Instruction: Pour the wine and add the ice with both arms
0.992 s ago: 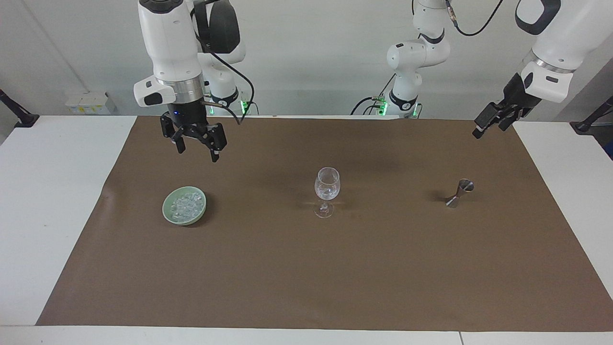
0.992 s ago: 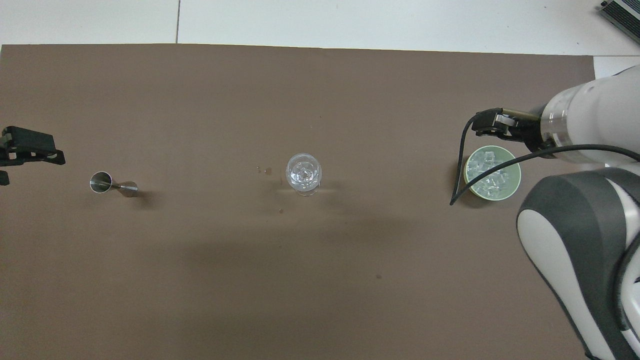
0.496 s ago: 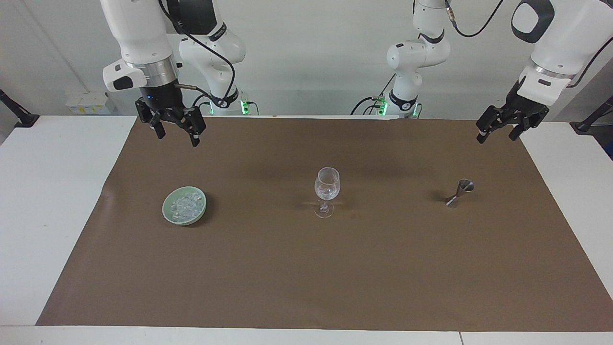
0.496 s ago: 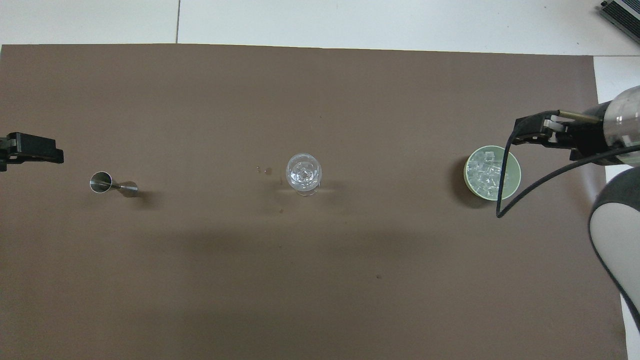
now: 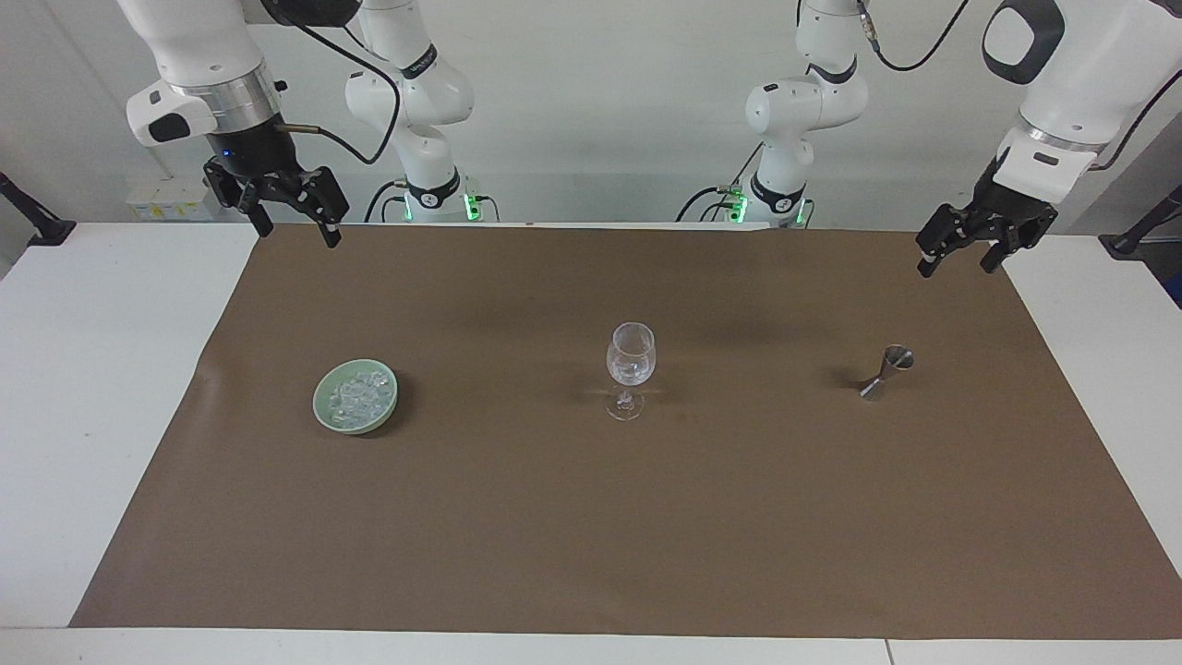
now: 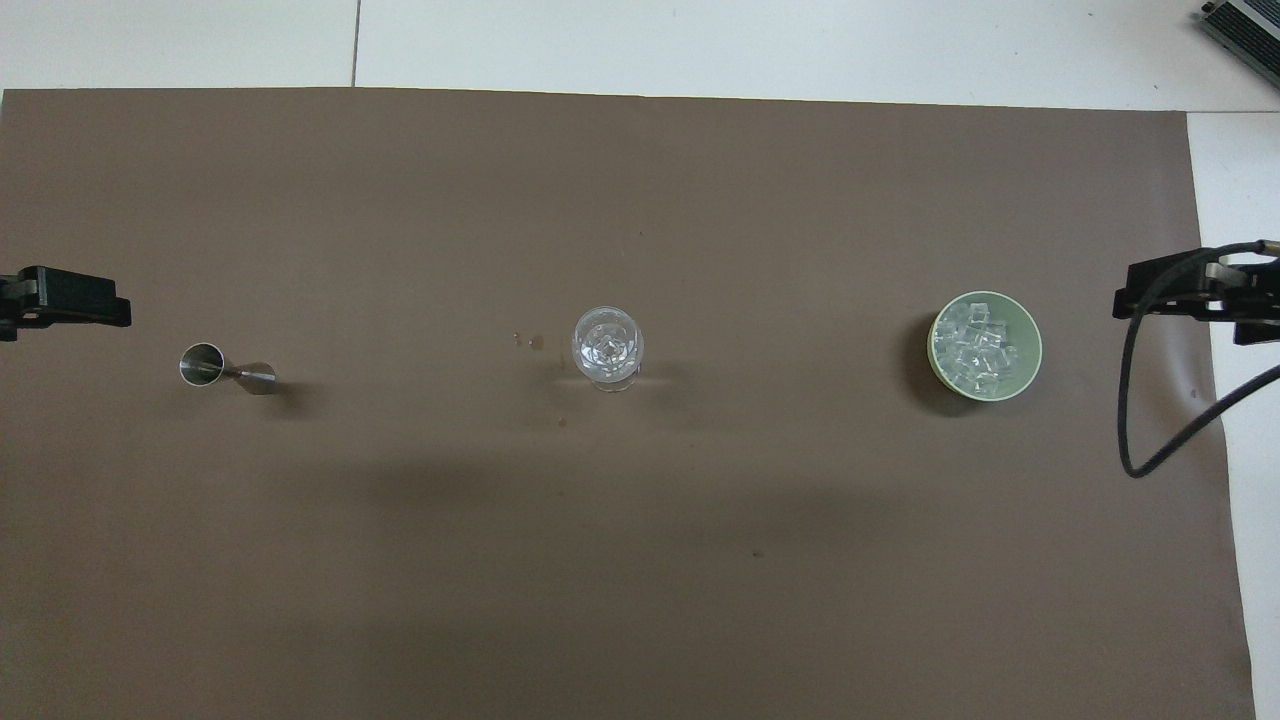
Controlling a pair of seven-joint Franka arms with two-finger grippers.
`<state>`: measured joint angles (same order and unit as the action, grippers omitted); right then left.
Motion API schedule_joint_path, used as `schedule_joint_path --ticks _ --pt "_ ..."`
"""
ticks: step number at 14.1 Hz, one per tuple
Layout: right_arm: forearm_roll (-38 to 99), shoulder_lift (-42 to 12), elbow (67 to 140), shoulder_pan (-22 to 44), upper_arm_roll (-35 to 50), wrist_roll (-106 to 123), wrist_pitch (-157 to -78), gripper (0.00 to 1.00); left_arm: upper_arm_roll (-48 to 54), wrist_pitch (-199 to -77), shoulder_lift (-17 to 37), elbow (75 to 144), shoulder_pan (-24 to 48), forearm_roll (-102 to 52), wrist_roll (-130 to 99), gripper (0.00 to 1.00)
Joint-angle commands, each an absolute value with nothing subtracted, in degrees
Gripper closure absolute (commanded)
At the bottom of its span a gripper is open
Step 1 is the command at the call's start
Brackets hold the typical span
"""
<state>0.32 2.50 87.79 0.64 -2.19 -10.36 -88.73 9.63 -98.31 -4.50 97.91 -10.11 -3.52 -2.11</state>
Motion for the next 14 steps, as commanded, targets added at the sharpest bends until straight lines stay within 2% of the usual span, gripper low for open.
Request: schedule_joint_path --ticks 1,9,14 --pt "1.93 3.51 86.66 0.0 -3.07 -7.12 -85.96 0.0 10.46 -99.05 -6.5 100.11 -9.85 -2.55 -1.49 0.0" --pt "1.23 4.57 88.42 1.05 -3.34 -7.21 -85.96 0.0 10.2 -95.37 -5.89 98.01 -9.14 -2.55 -1.23 0.0" --pt "0.79 4.48 87.63 1.05 -3.34 -6.86 -83.06 0.0 7.21 -93.96 -5.01 97.47 -5.28 -2.46 -1.14 0.0"
